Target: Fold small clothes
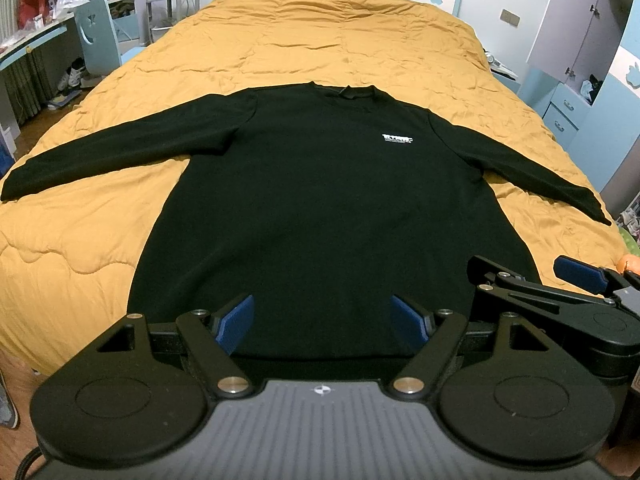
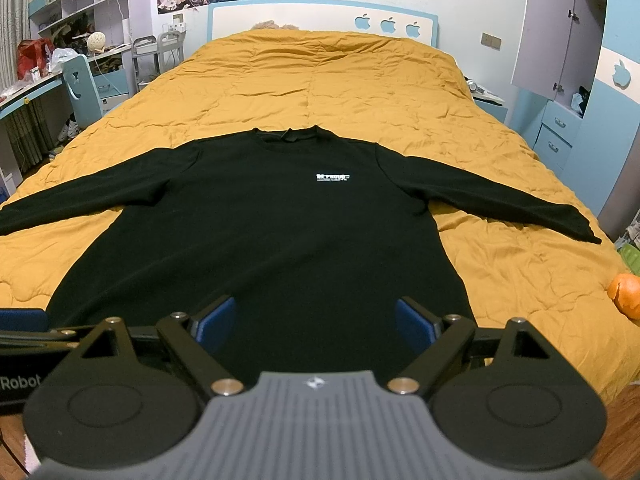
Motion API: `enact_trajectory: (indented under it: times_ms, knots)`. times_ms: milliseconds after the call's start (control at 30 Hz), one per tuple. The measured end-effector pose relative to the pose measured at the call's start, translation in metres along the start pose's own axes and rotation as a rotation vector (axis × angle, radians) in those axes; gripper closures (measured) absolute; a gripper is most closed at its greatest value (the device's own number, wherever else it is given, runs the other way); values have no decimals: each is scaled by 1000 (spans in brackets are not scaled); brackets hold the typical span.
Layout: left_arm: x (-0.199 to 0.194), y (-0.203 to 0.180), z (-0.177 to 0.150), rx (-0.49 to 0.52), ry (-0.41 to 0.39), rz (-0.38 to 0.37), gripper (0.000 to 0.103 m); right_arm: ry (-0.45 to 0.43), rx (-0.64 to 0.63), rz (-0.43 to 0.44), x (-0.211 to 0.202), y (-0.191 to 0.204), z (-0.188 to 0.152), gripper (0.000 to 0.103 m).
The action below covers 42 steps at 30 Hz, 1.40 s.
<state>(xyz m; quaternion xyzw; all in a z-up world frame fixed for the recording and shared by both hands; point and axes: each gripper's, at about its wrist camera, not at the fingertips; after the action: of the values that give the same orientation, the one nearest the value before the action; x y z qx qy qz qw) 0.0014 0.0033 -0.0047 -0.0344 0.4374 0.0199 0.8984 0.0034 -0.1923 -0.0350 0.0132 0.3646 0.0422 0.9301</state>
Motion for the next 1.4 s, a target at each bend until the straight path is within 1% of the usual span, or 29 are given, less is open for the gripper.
enact_trajectory:
  times_ms: [300, 600, 700, 800, 933, 1000, 1100, 1167, 1233, 1267, 1333, 1400]
  knots:
    - [1, 1, 0, 4, 2, -1, 12, 1, 0, -1, 0, 0, 0, 20]
    - [7, 3, 3, 8, 11, -4, 12, 18, -5, -8, 10, 1, 2, 20]
    - [9, 9, 3, 7, 7, -10, 12, 7, -20, 14, 12, 3, 4, 20]
    - [12, 20, 3, 5, 3, -2, 12, -7, -62, 62, 16, 11, 6, 20]
    - [21, 53, 7, -65, 26, 25, 14, -28, -92, 131, 25, 26, 15, 20]
    - [23, 77, 8, -101, 17, 24, 17, -50, -93, 157, 31, 35, 22, 20]
    - [22, 119, 8, -167, -32, 10, 17, -39, -132, 160, 48, 54, 36, 20]
    - [23, 155, 8, -237, -75, 31, 17, -10, -154, 158, 65, 69, 45, 20]
    - [26, 187, 8, -290, -112, 57, 17, 23, -170, 230, 82, 84, 53, 20]
    - [29, 208, 9, -326, -131, 67, 17, 25, -178, 254, 89, 91, 55, 20]
    - [36, 244, 8, -395, -182, 64, 17, -2, -235, 264, 103, 114, 56, 20]
    - [45, 284, 7, -511, -241, 67, 16, -67, -311, 250, 116, 141, 55, 20]
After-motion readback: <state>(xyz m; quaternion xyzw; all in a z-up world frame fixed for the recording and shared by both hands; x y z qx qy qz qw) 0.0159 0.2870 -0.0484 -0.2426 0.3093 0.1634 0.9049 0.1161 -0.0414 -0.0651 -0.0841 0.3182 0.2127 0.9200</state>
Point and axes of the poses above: each gripper's, at about its wrist camera, not at the fingertips, and x roughly the way its jaws point, y to its left, z to its top, and after that the axes turned 7 degrees about x, right-handed
